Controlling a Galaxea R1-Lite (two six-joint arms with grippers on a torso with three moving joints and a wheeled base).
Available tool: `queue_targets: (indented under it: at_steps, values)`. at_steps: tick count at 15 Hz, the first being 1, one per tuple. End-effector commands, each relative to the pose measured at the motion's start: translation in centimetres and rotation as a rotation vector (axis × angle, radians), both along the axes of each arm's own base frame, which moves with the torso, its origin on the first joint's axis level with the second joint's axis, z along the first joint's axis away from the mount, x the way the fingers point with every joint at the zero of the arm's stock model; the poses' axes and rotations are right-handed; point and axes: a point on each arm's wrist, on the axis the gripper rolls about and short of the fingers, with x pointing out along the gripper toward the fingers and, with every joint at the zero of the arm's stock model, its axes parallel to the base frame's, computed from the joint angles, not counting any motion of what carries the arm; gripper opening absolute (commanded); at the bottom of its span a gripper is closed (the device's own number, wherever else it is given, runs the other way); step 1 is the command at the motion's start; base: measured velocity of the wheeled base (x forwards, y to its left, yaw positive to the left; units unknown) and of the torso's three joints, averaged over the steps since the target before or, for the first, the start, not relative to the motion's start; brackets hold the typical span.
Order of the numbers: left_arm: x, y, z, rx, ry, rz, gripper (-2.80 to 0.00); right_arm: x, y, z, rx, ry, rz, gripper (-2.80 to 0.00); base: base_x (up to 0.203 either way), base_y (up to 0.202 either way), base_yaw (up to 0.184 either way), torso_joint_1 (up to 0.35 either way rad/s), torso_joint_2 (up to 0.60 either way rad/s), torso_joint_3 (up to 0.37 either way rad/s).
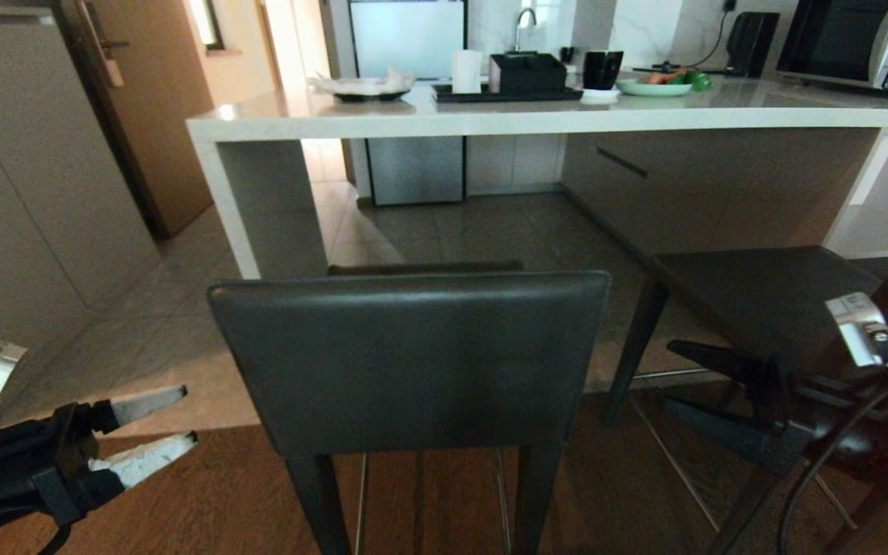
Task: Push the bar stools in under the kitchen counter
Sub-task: Push the gray chair back under the dining table
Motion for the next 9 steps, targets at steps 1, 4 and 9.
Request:
queue_targets:
  at_steps: [1, 4, 9]
  values:
    - [-3.4, -1.2, 2.5, 0.049, -0.133, -0.005, 0.0, -4.4, -0.4, 2.6, 0.028, -0.126, 0.0, 0.0, 0.0, 0.0, 0.0, 0.0, 0.0, 0.0]
    - [-7.2, -2.6, 5.0, 0.025, -0.204, 0.018, 0.0, -8.6, -1.0, 4.3, 0.096, -0.182, -0.025, 0.0, 0.0, 0.0, 0.0, 0.0, 0.0, 0.0]
    - [-12.2, -3.5, 7.2, -0.134, -0.219, 0.278, 0.0, -11.3, -2.9, 3.6, 0.165, -0.046, -0.478, 0.0, 0.0, 0.0, 0.0, 0.0, 0.0, 0.0]
